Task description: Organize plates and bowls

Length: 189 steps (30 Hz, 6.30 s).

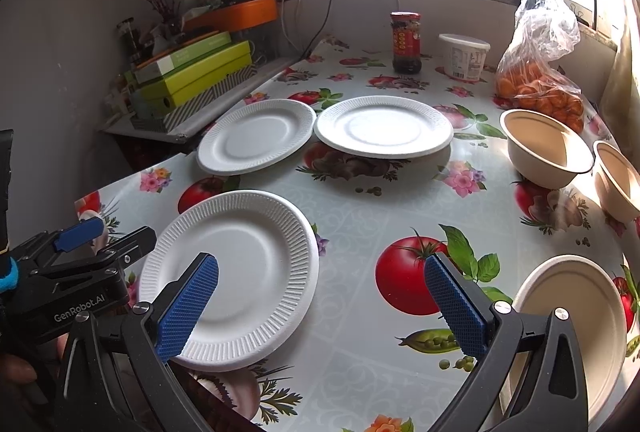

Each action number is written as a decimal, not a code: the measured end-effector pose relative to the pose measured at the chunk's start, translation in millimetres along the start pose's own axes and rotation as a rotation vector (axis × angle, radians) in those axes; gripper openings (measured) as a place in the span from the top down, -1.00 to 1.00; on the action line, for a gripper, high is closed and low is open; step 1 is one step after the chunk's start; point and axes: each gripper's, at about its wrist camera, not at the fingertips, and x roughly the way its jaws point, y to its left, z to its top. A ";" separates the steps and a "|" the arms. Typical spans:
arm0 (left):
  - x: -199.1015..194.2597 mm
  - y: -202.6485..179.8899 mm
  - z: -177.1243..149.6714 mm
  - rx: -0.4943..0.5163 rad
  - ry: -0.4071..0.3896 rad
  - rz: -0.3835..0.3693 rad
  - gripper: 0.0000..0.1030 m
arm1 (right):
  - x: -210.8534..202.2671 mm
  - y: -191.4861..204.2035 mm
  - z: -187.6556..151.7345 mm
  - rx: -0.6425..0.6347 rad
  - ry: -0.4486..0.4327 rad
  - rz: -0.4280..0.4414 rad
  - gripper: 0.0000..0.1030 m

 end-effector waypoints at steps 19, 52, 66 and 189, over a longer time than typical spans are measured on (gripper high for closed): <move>2.7 -0.6 -0.2 0.010 0.004 -0.005 -0.61 | 1.2 -0.6 -0.2 0.003 0.004 0.002 -1.00; 41.4 0.6 -11.2 0.026 0.187 -0.210 -0.61 | 56.9 -5.8 -4.4 -0.013 0.153 0.040 0.37; 54.1 -2.0 4.2 0.016 0.188 -0.196 -0.61 | 68.8 -21.8 11.6 0.047 0.121 -0.055 0.61; 168.4 74.8 118.1 -0.274 0.350 -0.213 0.32 | 255.7 -7.3 186.0 -0.105 0.426 0.314 0.66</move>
